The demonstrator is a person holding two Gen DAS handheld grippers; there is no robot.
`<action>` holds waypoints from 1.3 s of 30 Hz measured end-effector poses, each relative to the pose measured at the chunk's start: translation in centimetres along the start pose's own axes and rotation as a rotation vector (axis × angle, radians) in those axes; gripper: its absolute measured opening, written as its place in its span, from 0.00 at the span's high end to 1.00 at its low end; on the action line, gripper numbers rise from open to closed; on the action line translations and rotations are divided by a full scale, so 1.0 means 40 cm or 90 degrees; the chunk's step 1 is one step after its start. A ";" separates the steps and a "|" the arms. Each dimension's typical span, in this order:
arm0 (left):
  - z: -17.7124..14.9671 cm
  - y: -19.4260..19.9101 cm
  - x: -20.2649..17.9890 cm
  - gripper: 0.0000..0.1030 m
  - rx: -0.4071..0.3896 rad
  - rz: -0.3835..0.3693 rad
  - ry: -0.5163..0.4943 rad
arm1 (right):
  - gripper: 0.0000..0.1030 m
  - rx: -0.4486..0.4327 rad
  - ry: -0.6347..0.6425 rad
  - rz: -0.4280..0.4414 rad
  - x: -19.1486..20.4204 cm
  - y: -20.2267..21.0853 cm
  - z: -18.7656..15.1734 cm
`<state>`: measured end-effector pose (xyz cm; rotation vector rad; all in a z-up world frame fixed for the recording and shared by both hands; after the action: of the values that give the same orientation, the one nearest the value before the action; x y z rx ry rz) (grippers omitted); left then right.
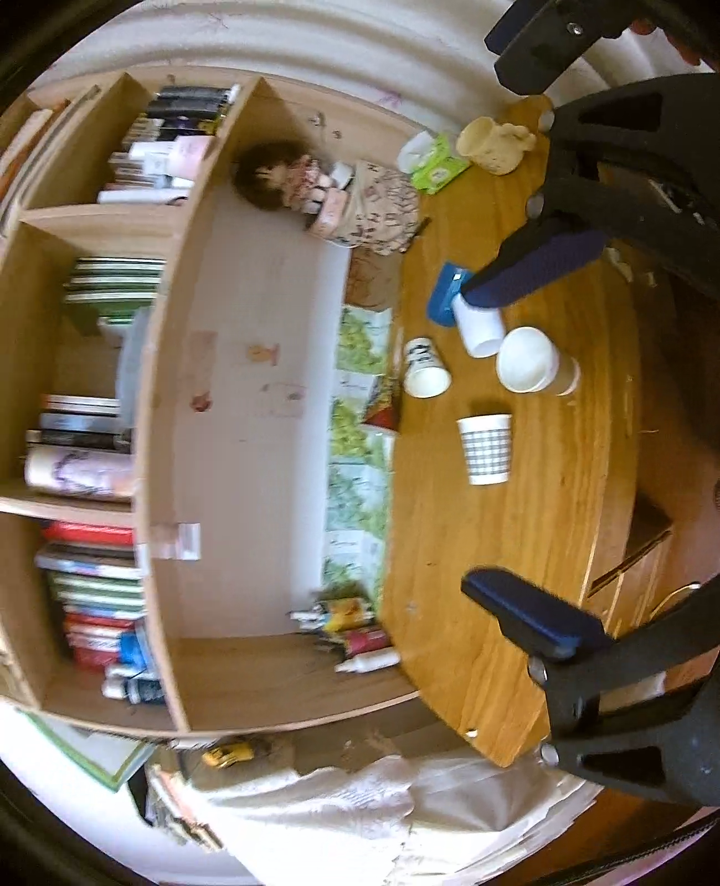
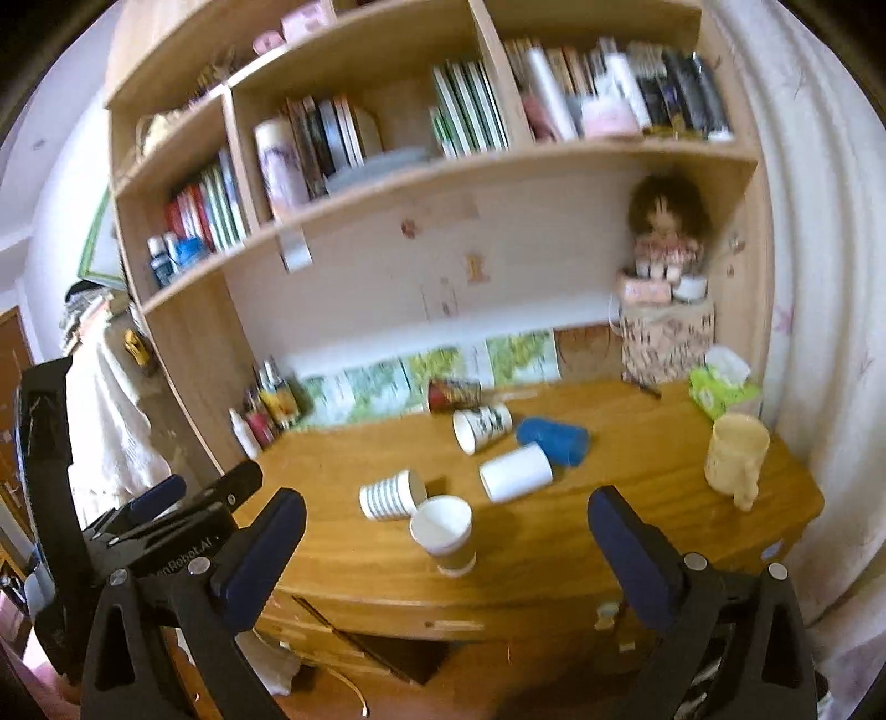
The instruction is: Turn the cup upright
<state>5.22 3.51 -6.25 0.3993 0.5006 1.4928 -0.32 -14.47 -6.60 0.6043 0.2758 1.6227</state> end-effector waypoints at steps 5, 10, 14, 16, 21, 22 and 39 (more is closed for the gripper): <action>-0.006 0.043 -0.014 0.01 -0.044 0.029 -0.013 | 0.01 -0.015 0.019 0.018 0.010 0.019 -0.005; -0.015 0.047 -0.021 0.01 -0.038 0.043 -0.023 | 0.01 -0.018 0.018 0.024 0.005 0.028 -0.010; -0.022 0.052 -0.026 0.01 -0.035 0.052 -0.028 | 0.01 -0.020 0.022 0.028 0.009 0.029 -0.013; -0.025 0.055 -0.027 0.01 -0.036 0.052 -0.030 | 0.01 -0.023 0.025 0.033 0.013 0.029 -0.014; -0.029 0.056 -0.029 0.01 -0.036 0.053 -0.031 | 0.01 -0.029 0.030 0.046 0.024 0.029 -0.012; -0.030 0.058 -0.029 0.01 -0.036 0.054 -0.031 | 0.01 -0.027 0.031 0.045 0.025 0.028 -0.013; -0.023 0.075 -0.066 0.01 -0.068 0.048 -0.051 | 0.01 -0.013 0.016 0.029 -0.003 0.017 -0.015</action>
<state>2.17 0.98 -5.22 0.3963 0.3433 1.5623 -1.22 -14.59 -6.78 0.5790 0.2656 1.6762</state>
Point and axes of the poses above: each gripper's, at about its wrist camera, not at the fingertips, and y roughly against the way its jaws point, x to its left, z to its top, the point moved 3 cm from there along -y, roughly the way its jaws point, and after that the axes turned 7 degrees about x, right-handed, at the moved point
